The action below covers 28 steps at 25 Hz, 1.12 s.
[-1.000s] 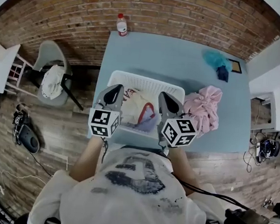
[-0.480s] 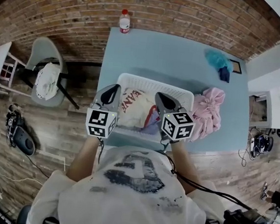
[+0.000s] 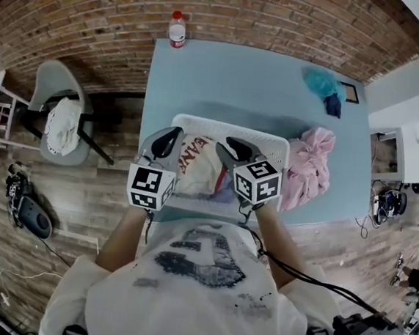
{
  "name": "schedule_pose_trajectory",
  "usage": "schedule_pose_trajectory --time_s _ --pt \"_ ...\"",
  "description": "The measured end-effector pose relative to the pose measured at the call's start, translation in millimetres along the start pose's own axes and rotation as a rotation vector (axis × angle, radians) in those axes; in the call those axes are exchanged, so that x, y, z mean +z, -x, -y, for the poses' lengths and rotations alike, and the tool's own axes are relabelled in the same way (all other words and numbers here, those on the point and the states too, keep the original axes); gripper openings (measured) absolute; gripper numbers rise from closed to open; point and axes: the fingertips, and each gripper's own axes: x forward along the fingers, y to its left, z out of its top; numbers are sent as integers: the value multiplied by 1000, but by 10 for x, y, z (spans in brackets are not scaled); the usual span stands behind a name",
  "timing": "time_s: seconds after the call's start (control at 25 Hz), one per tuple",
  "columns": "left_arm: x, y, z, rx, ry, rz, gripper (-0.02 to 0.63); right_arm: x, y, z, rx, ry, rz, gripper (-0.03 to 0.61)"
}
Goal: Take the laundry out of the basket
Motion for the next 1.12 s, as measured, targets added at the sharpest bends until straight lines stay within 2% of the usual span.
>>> schedule_pose_trajectory --time_s 0.24,0.44,0.56,0.68,0.92,1.12 --pt "35 -64 16 -8 5 3 -8 -261 -213 -124 119 -5 -89 318" --pt "35 -52 24 -15 12 5 -8 -523 -406 -316 231 78 -190 494" --pt "6 -51 34 -16 14 -4 -8 -661 -480 -392 279 140 -242 533" --pt "0 -64 40 -21 14 -9 -8 -775 -566 -391 291 194 -284 573" --pt "-23 -144 10 -22 1 -34 -8 -992 -722 -392 325 246 -374 575" --pt "-32 -184 17 -26 -2 -42 -8 -1163 -892 -226 291 344 -396 575"
